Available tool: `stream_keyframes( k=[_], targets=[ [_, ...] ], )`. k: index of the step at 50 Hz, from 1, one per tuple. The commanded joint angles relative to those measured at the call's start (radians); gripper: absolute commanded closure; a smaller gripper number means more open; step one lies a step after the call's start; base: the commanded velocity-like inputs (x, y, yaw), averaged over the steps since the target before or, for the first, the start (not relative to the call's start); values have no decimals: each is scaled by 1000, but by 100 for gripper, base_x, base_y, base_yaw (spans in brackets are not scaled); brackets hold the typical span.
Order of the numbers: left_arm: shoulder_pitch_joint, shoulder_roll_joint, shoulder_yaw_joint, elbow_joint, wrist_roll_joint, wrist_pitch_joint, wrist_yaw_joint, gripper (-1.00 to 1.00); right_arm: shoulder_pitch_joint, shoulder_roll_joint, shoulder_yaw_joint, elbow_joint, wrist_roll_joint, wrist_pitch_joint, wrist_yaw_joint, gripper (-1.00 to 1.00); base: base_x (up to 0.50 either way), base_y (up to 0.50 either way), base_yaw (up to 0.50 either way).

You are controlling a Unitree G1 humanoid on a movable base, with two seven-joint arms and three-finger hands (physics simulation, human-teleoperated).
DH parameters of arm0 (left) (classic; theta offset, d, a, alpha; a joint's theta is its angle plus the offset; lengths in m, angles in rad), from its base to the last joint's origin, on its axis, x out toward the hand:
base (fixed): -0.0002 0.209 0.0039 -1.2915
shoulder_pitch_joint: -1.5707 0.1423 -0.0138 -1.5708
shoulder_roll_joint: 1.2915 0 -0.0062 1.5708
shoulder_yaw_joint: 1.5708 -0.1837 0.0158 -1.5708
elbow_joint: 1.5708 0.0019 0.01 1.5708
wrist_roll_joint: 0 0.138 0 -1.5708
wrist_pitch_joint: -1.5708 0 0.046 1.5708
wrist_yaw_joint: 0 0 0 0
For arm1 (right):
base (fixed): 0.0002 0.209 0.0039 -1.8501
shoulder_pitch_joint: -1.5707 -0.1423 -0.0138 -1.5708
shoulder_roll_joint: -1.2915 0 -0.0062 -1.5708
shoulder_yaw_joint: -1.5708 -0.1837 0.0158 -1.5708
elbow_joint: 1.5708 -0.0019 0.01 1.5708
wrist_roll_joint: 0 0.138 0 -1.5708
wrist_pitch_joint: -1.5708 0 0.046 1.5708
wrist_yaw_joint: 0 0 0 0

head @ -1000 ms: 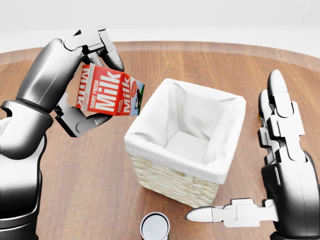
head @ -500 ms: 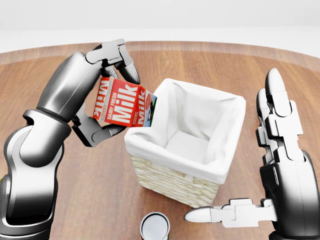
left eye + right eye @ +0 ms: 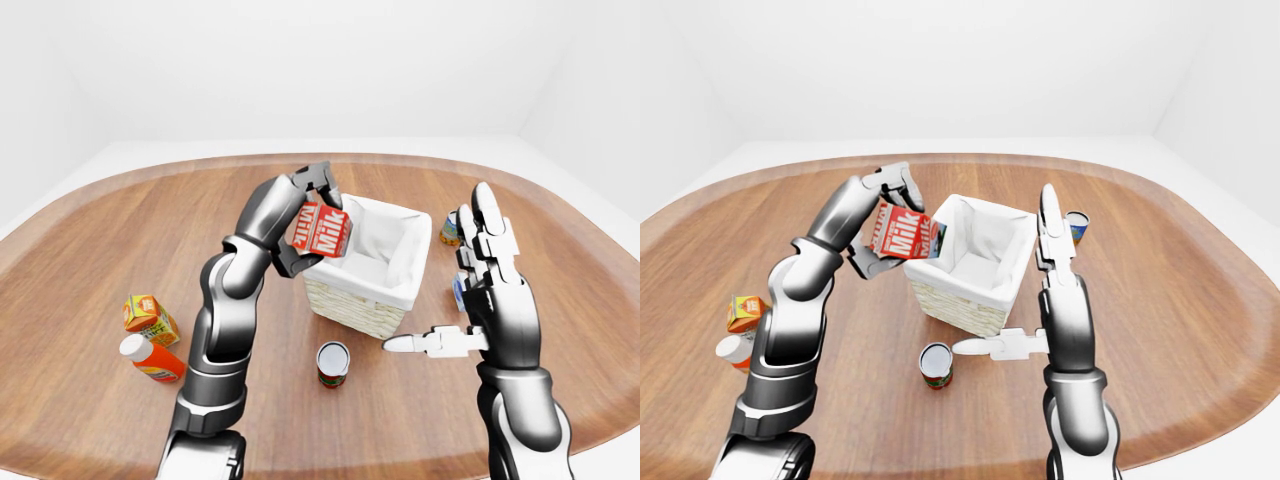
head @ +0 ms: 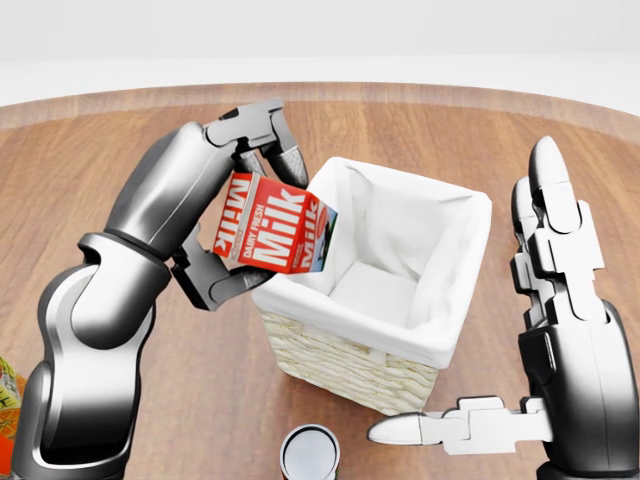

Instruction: Pick the milk and place it in the basket.

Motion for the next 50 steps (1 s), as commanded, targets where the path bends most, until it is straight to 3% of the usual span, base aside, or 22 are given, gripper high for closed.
stream_keyframes(
  k=[1,17,35,41,50],
  targets=[
    [-17,-34,-20,-14,-55,0,35,100,1,0,0,-3,1,0,1,-100,0,0,0],
    [-109,-66,-33,167,-43,0,99,100,7,0,4,-6,1,0,1,-100,0,0,0],
    [-145,-88,-45,236,-26,0,115,100,4,0,7,-7,0,0,1,-100,0,0,0],
    [-154,-88,-45,297,-23,-27,139,100,4,-1,6,1,2,0,0,-100,0,0,0],
    [-190,-97,-46,353,-20,-30,157,100,10,-1,9,-9,0,0,1,-100,0,0,0]
  ],
)
